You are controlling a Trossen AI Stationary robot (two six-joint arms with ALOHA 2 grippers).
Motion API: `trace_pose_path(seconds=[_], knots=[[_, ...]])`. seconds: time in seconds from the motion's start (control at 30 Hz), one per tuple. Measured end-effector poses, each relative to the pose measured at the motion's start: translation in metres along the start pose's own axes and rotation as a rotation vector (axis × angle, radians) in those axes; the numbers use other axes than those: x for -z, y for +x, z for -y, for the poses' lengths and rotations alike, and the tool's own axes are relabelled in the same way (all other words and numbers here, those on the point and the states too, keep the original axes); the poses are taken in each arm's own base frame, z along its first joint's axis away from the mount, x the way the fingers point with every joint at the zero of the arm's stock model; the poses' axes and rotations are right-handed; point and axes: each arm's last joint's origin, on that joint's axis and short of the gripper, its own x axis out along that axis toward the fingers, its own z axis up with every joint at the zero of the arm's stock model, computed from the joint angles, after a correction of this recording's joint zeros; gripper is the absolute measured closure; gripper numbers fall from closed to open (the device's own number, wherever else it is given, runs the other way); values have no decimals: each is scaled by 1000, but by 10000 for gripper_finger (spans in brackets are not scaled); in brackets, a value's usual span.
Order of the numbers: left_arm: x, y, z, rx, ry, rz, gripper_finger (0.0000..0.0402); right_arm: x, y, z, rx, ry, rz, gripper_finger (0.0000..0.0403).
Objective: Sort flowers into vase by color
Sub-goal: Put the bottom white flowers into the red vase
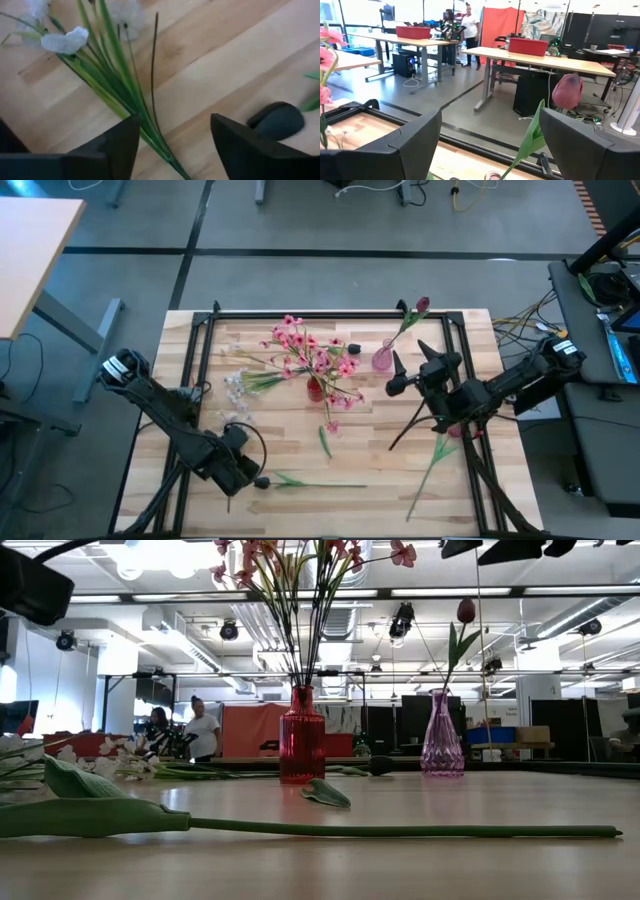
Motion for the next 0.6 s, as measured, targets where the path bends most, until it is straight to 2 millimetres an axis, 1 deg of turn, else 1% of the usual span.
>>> trace_pose_path(seconds=[0.13, 0.23, 0.37, 0.6], knots=[[1, 11, -5, -55, -30, 14, 136, 0, -3, 0, -12, -12, 1, 76], [1, 19, -11, -101, -88, 27, 127, 0, -5, -1, -23, -21, 2, 78], [3, 28, -16, -116, -127, 34, 129, 0, -8, -1, -38, -28, 4, 77], [6, 45, -15, -97, -134, 29, 143, 0, -13, -2, -59, -29, 6, 77]])
